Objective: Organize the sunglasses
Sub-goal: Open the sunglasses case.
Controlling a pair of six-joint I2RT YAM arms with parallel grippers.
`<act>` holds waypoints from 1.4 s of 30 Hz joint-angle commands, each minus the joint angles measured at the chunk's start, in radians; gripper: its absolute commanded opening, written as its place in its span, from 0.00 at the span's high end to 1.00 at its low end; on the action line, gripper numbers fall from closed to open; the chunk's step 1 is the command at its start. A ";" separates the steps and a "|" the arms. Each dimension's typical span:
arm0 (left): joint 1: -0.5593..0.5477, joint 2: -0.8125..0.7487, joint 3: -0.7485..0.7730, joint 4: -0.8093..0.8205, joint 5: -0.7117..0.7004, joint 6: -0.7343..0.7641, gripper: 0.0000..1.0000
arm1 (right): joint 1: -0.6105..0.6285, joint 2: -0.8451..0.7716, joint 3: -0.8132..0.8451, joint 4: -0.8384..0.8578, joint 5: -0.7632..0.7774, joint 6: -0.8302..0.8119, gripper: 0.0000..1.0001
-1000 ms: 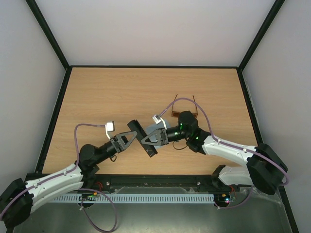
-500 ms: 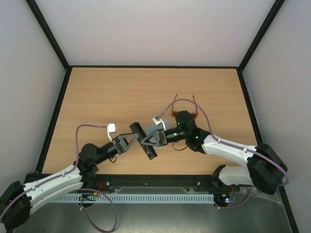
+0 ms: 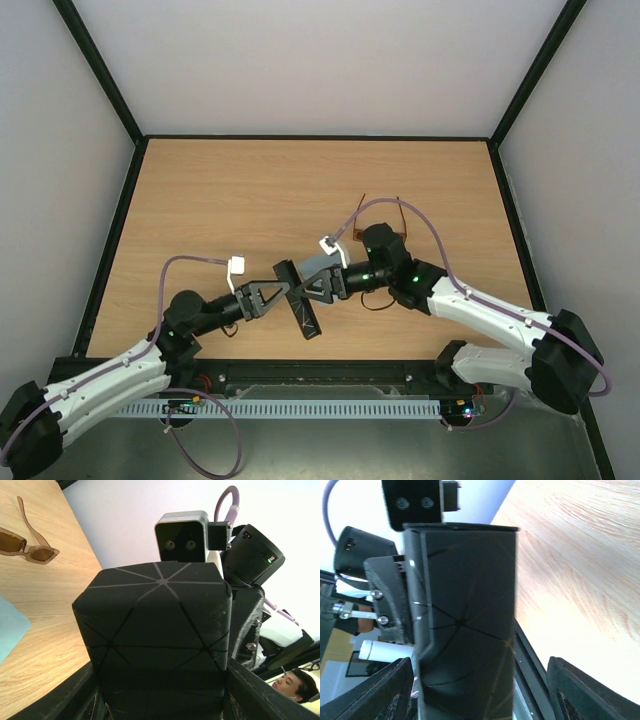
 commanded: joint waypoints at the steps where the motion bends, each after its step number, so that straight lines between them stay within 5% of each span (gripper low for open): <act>1: 0.007 -0.045 0.038 -0.022 0.029 0.018 0.50 | -0.003 -0.038 0.027 -0.146 0.059 -0.069 0.27; 15: 0.019 -0.046 0.058 -0.038 0.059 0.008 0.51 | -0.002 -0.093 -0.010 -0.228 0.126 -0.127 0.36; 25: 0.022 -0.049 0.047 0.016 0.077 -0.010 0.51 | -0.003 -0.059 -0.061 -0.121 -0.014 -0.080 0.47; 35: 0.027 -0.067 0.034 0.020 0.075 -0.013 0.51 | -0.002 -0.042 -0.067 -0.080 -0.046 -0.079 0.86; 42: 0.057 -0.134 0.076 -0.144 0.053 0.045 0.23 | -0.002 -0.019 0.000 -0.191 0.059 -0.139 0.99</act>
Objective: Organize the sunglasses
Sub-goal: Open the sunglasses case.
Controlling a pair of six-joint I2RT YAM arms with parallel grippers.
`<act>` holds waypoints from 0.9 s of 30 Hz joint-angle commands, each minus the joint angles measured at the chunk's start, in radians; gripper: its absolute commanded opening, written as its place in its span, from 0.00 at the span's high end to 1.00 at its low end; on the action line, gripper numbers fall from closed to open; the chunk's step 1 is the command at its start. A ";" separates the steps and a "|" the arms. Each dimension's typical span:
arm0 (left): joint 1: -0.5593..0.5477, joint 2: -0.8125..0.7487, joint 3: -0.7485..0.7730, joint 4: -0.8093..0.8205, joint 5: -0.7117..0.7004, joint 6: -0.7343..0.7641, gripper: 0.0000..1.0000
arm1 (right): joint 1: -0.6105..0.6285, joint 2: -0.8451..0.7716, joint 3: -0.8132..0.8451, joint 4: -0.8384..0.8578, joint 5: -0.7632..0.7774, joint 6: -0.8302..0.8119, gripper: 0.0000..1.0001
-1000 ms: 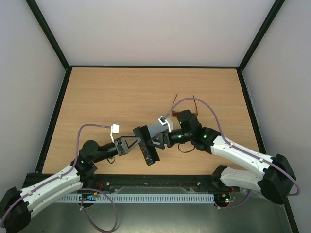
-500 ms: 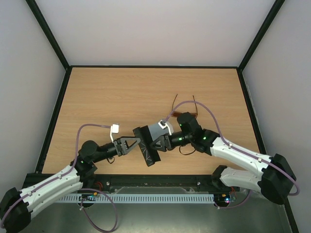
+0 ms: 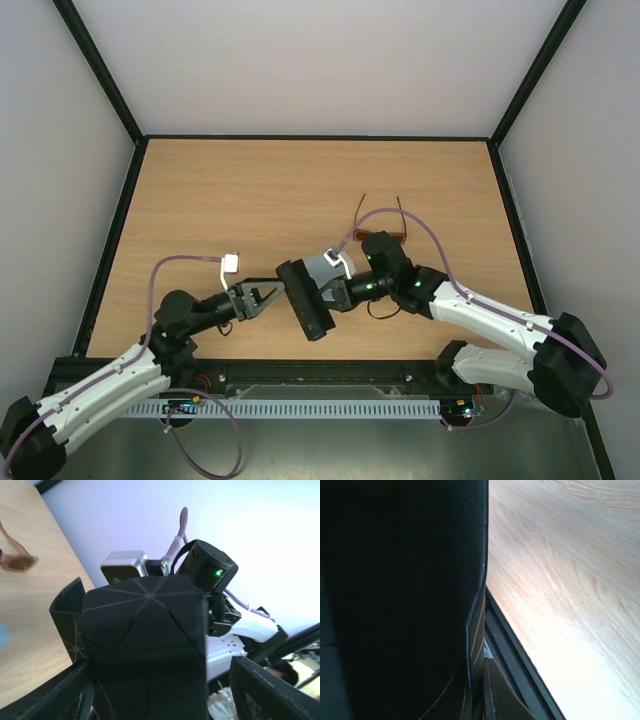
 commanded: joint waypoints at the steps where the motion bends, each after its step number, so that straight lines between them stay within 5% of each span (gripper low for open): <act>1: 0.039 -0.070 0.063 -0.135 -0.035 0.062 0.21 | -0.001 0.026 0.080 -0.106 0.070 -0.065 0.99; 8: 0.087 -0.259 0.211 -0.664 -0.258 0.190 0.15 | -0.001 0.206 0.375 -0.370 0.501 -0.259 0.99; 18: 0.093 -0.363 0.243 -0.877 -0.334 0.206 0.16 | 0.134 0.844 0.997 -0.759 1.416 -0.407 0.99; 27: 0.094 -0.448 0.253 -0.991 -0.378 0.214 0.16 | 0.151 0.934 1.059 -0.674 1.456 -0.571 0.99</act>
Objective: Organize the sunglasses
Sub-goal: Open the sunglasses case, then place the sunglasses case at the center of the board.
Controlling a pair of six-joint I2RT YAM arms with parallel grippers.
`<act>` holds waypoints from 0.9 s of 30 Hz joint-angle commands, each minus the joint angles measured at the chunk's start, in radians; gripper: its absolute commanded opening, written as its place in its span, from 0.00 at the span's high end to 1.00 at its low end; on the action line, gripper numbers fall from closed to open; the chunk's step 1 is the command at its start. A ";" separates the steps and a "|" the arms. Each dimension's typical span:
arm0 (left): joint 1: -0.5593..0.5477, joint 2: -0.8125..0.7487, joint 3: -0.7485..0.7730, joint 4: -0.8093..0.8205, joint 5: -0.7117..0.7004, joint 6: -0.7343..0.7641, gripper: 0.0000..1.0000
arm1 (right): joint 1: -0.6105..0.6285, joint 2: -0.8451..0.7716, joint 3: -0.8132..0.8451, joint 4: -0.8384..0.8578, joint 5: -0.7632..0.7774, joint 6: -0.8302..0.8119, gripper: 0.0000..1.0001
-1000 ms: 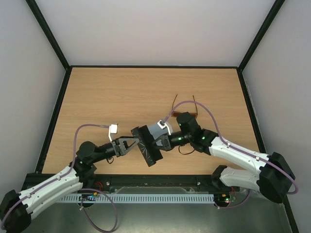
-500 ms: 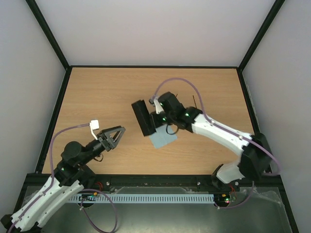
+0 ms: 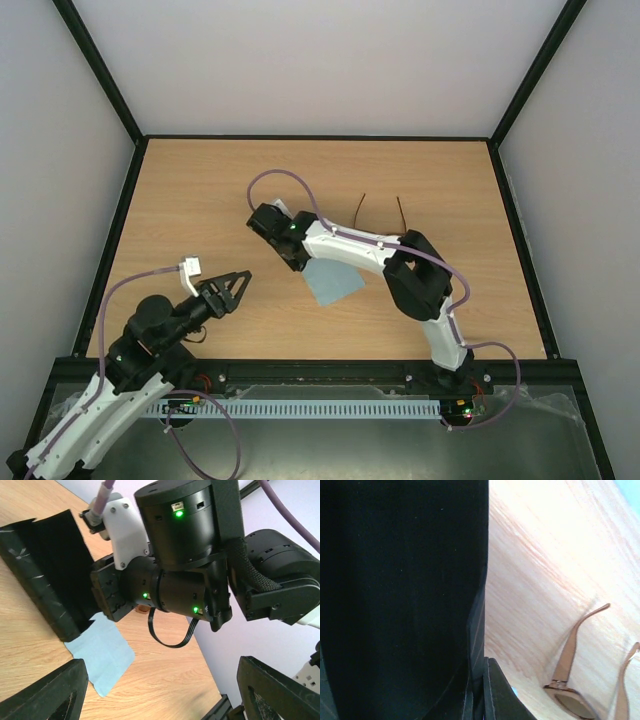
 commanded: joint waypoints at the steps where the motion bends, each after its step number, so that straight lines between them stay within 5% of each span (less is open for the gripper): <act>1: 0.005 -0.032 0.029 -0.071 -0.029 0.019 0.16 | -0.012 -0.029 0.023 0.012 0.101 -0.137 0.99; 10: 0.006 0.018 0.001 -0.022 -0.066 0.032 0.15 | -0.016 0.020 0.055 0.092 -0.010 -0.318 0.99; 20: 0.055 0.192 0.004 0.130 -0.414 0.045 0.11 | -0.087 0.091 0.178 -0.033 -0.351 -0.459 0.99; 27: 0.256 0.280 0.042 0.186 -0.298 0.084 0.11 | -0.124 0.170 0.254 -0.075 -0.409 -0.517 0.99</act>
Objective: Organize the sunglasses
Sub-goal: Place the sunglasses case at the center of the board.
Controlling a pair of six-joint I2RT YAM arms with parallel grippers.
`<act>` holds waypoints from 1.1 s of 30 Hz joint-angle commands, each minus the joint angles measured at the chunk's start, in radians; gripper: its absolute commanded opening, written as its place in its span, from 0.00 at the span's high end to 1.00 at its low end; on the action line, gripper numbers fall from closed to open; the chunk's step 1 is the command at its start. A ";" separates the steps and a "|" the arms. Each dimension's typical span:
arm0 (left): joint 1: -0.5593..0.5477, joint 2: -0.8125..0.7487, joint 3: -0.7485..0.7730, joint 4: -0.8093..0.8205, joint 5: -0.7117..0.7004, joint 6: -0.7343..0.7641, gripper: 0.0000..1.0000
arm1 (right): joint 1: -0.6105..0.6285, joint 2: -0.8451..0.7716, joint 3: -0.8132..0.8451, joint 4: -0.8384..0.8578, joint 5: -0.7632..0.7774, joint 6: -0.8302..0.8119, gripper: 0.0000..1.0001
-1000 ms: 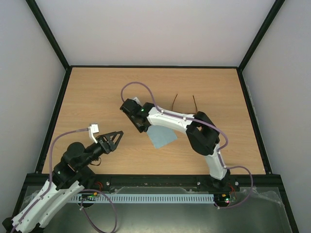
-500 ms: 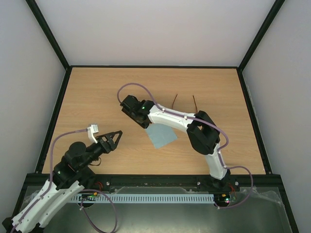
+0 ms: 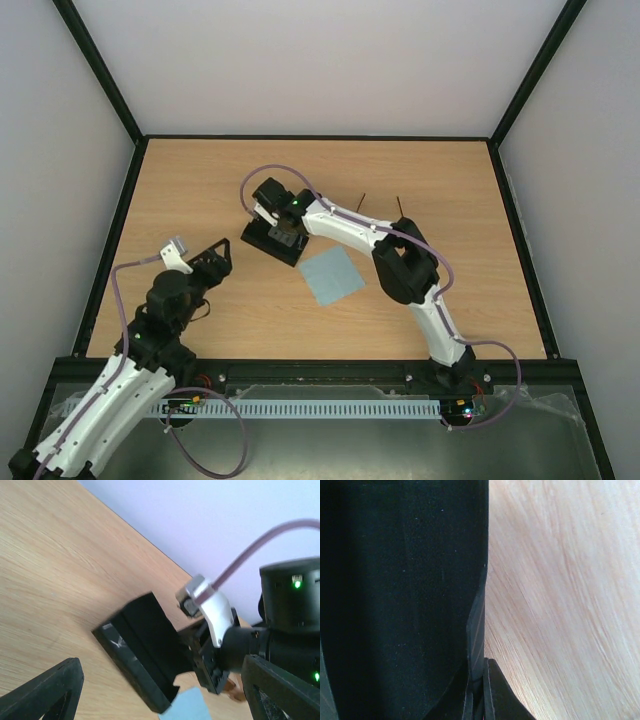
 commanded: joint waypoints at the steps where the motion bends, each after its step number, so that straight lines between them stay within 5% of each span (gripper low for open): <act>1: 0.136 0.027 0.040 0.080 0.080 0.039 0.11 | -0.021 0.043 0.064 -0.085 -0.085 -0.060 0.99; 11: 0.443 0.157 -0.051 0.260 0.493 0.013 0.13 | -0.048 0.111 0.127 -0.097 -0.104 -0.069 0.89; 26: 0.495 0.189 -0.055 0.292 0.544 0.020 0.13 | -0.050 0.075 0.177 -0.077 -0.074 -0.034 0.53; 30: 0.497 0.212 -0.051 0.305 0.551 0.018 0.13 | -0.050 -0.003 0.168 -0.080 0.009 0.081 0.33; 33: 0.497 0.254 -0.035 0.331 0.550 0.016 0.13 | -0.050 -0.105 0.108 -0.107 0.001 0.260 0.31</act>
